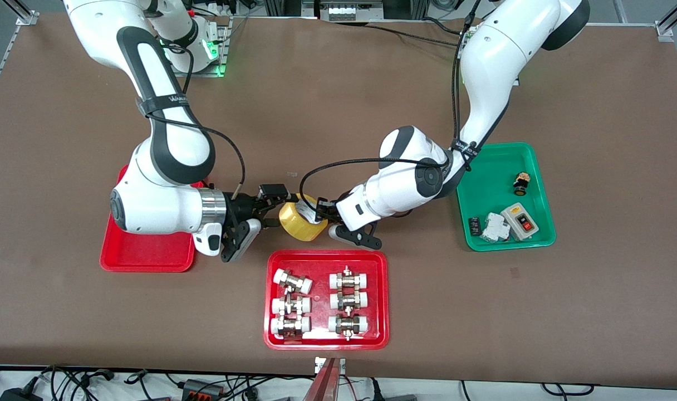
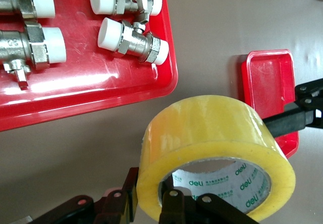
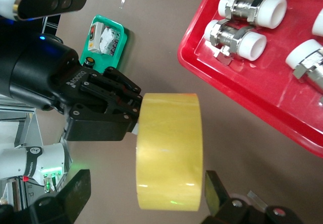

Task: Left arm passes tape to right arm into tray
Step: 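Close the right gripper on the tape held by the left gripper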

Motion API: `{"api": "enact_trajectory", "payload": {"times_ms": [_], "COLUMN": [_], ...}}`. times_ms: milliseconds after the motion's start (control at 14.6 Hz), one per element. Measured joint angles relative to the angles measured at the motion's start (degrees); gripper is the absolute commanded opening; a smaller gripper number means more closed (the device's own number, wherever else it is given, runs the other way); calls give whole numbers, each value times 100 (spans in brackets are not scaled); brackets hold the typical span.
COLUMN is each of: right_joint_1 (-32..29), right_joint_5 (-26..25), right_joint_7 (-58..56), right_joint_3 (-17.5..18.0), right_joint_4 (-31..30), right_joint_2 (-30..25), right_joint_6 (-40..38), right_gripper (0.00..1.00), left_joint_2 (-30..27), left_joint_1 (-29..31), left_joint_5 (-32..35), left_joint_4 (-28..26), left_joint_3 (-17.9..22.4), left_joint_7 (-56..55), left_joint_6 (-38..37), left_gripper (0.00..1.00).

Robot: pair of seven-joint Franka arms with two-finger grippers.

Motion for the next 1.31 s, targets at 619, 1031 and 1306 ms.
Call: {"api": "enact_trajectory", "payload": {"times_ms": [619, 1031, 1306], "right_joint_1": [41, 68, 72], "right_joint_5": [-202, -273, -273], "right_joint_7": [78, 126, 128], "right_joint_3": [-8, -9, -9], "right_joint_4": [-9, -12, -12], "right_joint_2": [6, 40, 67], "right_joint_6": [4, 28, 44], "right_gripper": [100, 100, 96], "left_joint_2": [17, 17, 17], "left_joint_1": [0, 0, 0], "left_joint_5": [0, 0, 0], "left_joint_4": [4, 8, 12], "left_joint_3": [1, 1, 1], "left_joint_7": [4, 4, 4], "left_joint_6": [5, 6, 6], "left_gripper": [1, 1, 1]}}
